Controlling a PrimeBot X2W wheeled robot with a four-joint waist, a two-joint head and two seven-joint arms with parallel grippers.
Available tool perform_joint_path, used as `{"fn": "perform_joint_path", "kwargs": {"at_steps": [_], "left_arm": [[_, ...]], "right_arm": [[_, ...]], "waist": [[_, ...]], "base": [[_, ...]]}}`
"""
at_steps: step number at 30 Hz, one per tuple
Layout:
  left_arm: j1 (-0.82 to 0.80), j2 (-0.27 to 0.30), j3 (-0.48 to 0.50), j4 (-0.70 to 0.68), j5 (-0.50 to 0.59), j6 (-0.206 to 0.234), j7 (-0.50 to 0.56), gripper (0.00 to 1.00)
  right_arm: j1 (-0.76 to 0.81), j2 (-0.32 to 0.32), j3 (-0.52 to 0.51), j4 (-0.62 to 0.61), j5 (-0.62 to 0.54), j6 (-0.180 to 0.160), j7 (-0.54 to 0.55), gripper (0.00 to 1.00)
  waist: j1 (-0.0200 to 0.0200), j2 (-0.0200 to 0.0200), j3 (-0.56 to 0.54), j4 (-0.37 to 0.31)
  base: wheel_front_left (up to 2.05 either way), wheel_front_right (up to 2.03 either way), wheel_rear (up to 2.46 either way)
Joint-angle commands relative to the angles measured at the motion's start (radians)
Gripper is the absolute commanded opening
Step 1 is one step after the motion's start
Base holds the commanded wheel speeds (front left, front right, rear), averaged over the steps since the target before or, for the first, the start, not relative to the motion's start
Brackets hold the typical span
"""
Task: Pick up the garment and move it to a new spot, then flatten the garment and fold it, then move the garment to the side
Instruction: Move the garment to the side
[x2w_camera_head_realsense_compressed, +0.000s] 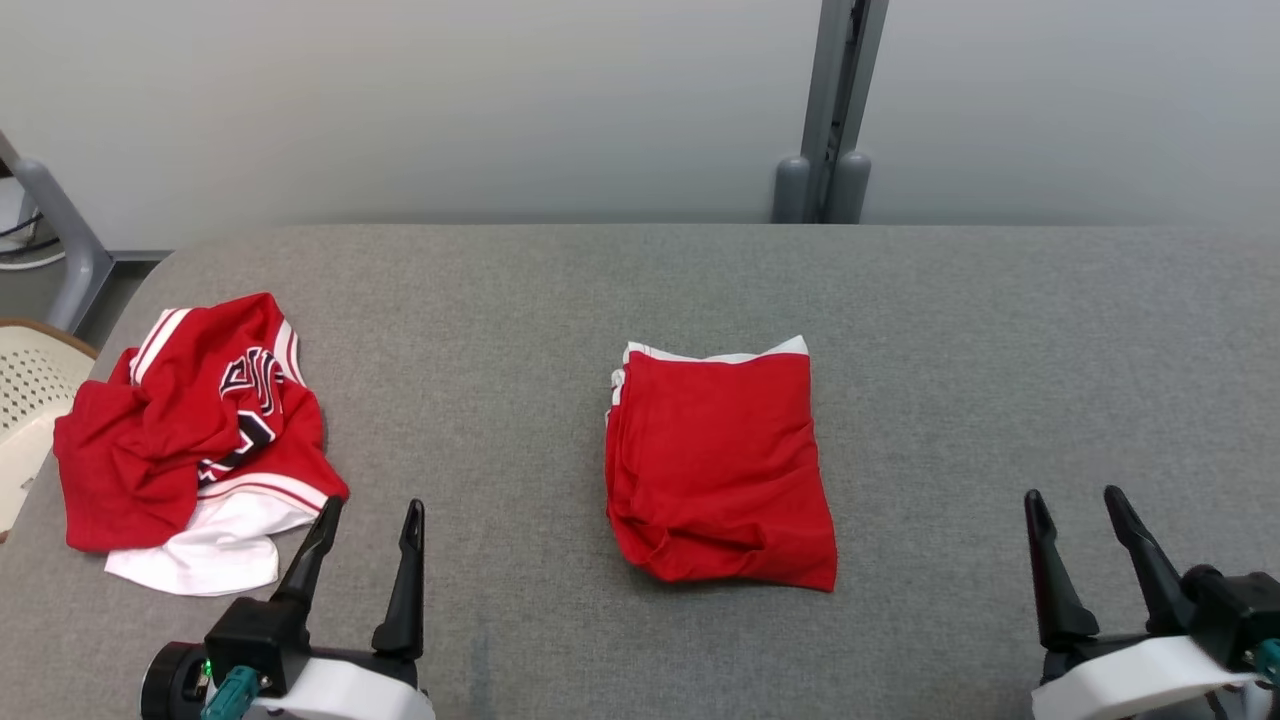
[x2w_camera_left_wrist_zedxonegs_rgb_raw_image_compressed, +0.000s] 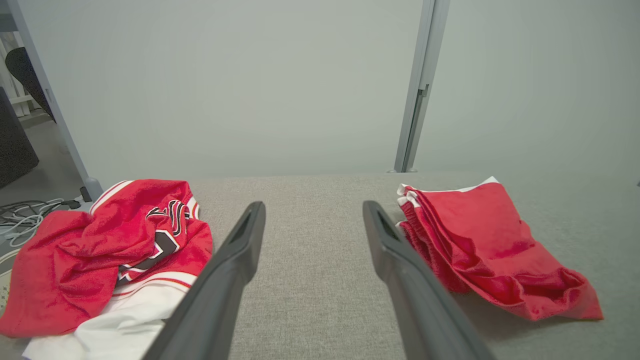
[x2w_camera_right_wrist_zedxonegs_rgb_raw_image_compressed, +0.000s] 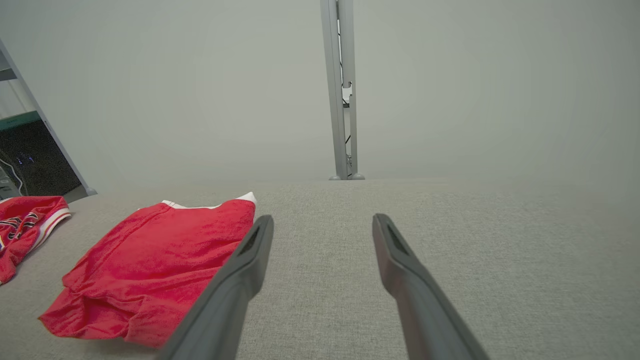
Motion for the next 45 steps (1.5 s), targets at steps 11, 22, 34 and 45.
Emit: {"fn": "perform_joint_path", "kwargs": {"at_steps": [11,22,34,45], "left_arm": [[-0.165,-0.020,-0.042,0.016,0.013,-0.027,-0.034,1.00],[-0.234,-0.042,-0.054,0.054,0.013,-0.036,-0.055,1.00],[-0.228,-0.025,-0.023,0.035,0.043,-0.040,-0.056,1.00],[-0.223,0.007,-0.051,0.010,0.069,-0.053,-0.048,1.00]], "right_arm": [[-0.212,-0.018,0.162,0.262,0.089,0.000,-0.019,1.00],[-0.355,-0.030,0.243,0.499,0.170,0.000,0.010,0.95],[-0.413,-0.068,0.367,0.562,0.235,0.000,-0.024,0.00],[-0.428,-0.141,0.508,0.545,0.271,0.000,-0.033,0.00]], "waist": [[0.0000,-0.0001,0.163,0.117],[0.0000,-0.0001,0.226,0.148],[0.0000,-0.0001,0.203,0.056],[0.0000,-0.0001,0.194,-0.176]], "base": [[0.00,0.00,0.00],[0.00,0.00,0.00],[0.00,0.00,0.00],[0.00,0.00,0.00]]}}
